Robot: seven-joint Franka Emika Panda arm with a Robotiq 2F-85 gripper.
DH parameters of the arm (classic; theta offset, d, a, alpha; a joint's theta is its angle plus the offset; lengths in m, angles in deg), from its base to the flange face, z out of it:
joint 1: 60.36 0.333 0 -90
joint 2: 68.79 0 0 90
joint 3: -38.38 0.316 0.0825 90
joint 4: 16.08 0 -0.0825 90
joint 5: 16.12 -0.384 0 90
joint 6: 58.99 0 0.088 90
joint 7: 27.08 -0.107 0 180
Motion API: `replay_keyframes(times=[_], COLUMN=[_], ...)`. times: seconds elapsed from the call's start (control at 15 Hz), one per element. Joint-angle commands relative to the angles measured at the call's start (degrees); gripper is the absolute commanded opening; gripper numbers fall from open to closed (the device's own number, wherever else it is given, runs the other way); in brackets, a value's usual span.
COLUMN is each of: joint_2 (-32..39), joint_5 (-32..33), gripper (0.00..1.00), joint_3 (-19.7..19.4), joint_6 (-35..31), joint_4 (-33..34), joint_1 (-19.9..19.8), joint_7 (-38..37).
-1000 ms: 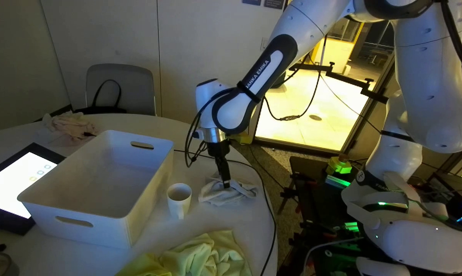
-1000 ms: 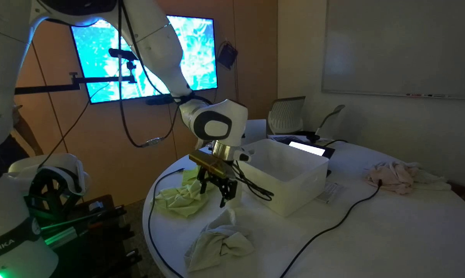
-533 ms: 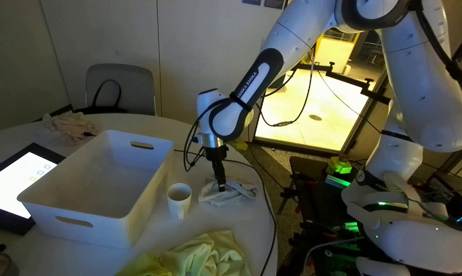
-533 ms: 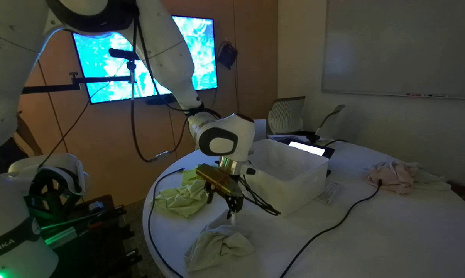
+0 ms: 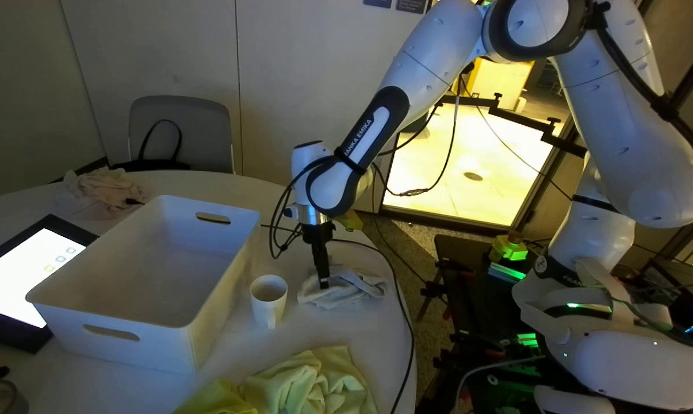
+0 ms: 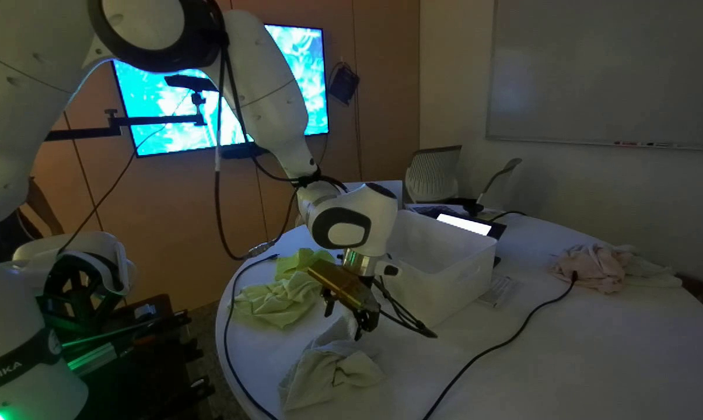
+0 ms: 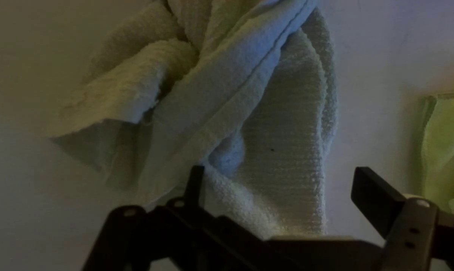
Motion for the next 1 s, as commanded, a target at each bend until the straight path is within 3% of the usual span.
replay_keyframes(times=[0.0,0.4,0.47,0.6,0.93], joint_2=[2.6,4.5,4.8,4.7,2.5], joint_5=[1.3,2.9,3.1,3.4,3.7], gripper=[1.00,1.00,0.75,0.68,0.28], joint_3=[0.2,-0.8,-0.9,-1.0,-1.2], joint_6=[-1.4,-3.2,-2.9,-2.4,-2.3], joint_4=[2.3,3.5,3.8,4.1,3.3], joint_1=[-0.5,-0.4,-0.4,-0.5,-0.7], joint_7=[0.0,-1.2,-1.4,-1.8,-2.7])
